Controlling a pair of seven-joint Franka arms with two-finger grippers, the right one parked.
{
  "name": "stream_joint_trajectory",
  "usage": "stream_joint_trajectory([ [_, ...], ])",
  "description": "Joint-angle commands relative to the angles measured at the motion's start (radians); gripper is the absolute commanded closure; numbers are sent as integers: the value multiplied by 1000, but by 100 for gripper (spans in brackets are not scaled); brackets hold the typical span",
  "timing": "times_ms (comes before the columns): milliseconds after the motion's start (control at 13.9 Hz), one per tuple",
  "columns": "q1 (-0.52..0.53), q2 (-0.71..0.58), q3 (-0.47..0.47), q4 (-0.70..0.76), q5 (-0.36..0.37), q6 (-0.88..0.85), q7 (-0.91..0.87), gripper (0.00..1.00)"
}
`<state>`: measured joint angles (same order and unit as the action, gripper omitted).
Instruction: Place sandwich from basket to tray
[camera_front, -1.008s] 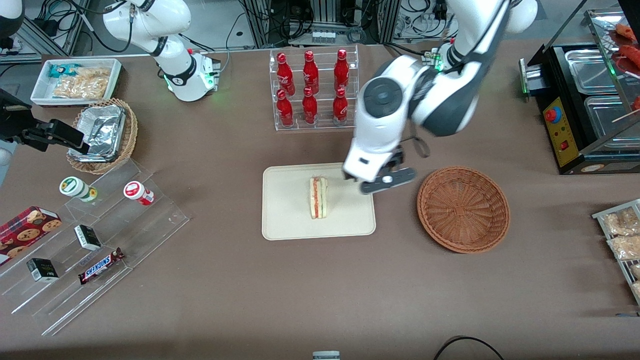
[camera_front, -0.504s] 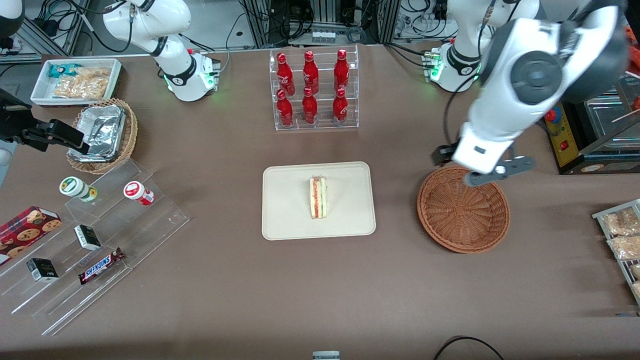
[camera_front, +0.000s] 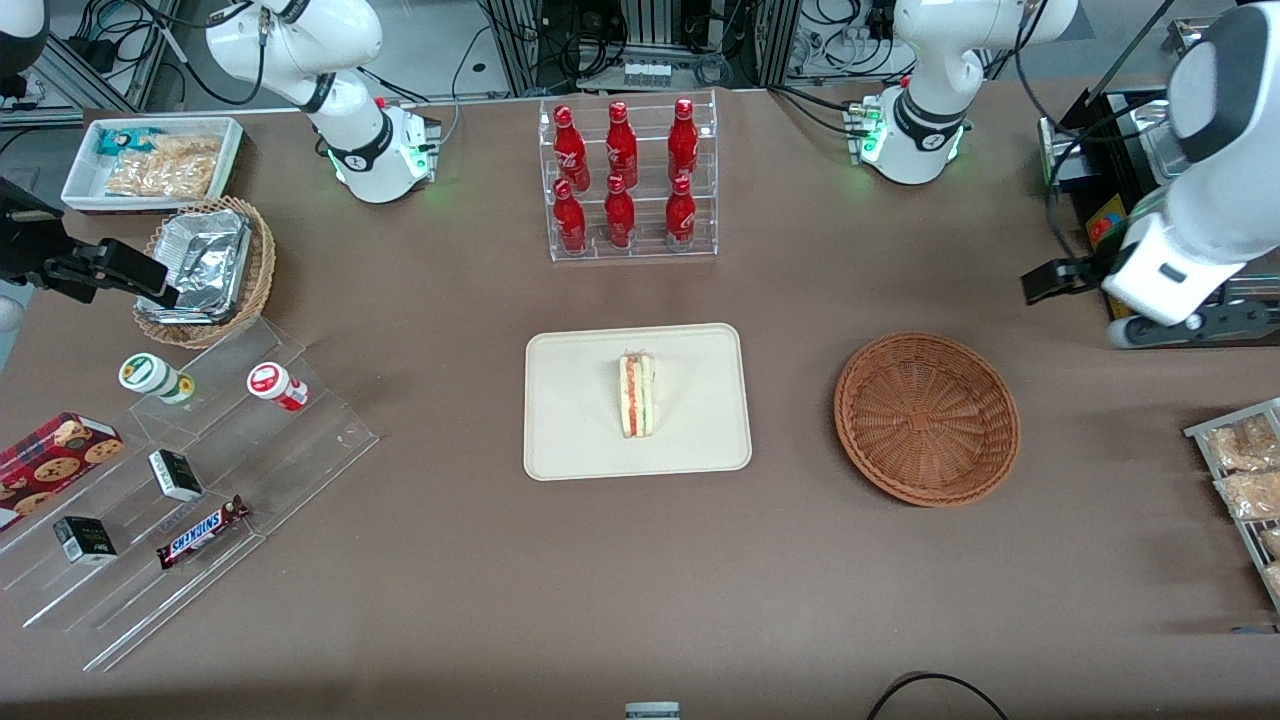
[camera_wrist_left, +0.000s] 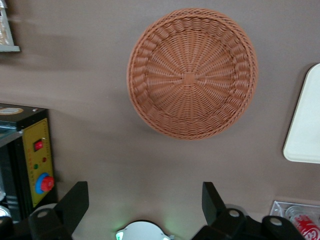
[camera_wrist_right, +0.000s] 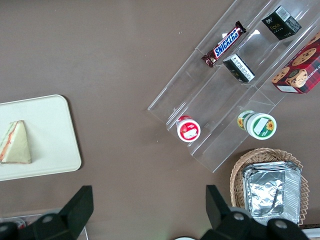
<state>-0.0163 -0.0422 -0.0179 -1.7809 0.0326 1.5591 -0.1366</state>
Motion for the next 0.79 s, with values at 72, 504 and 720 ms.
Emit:
stream_joint_trajectory([
  [72,73,-22,-14,24,-3,-8,86,0],
  [504,56,44,-28,169,-20,-13,85,0],
  [720,58,44,-27,184,-30,-11,94,0],
])
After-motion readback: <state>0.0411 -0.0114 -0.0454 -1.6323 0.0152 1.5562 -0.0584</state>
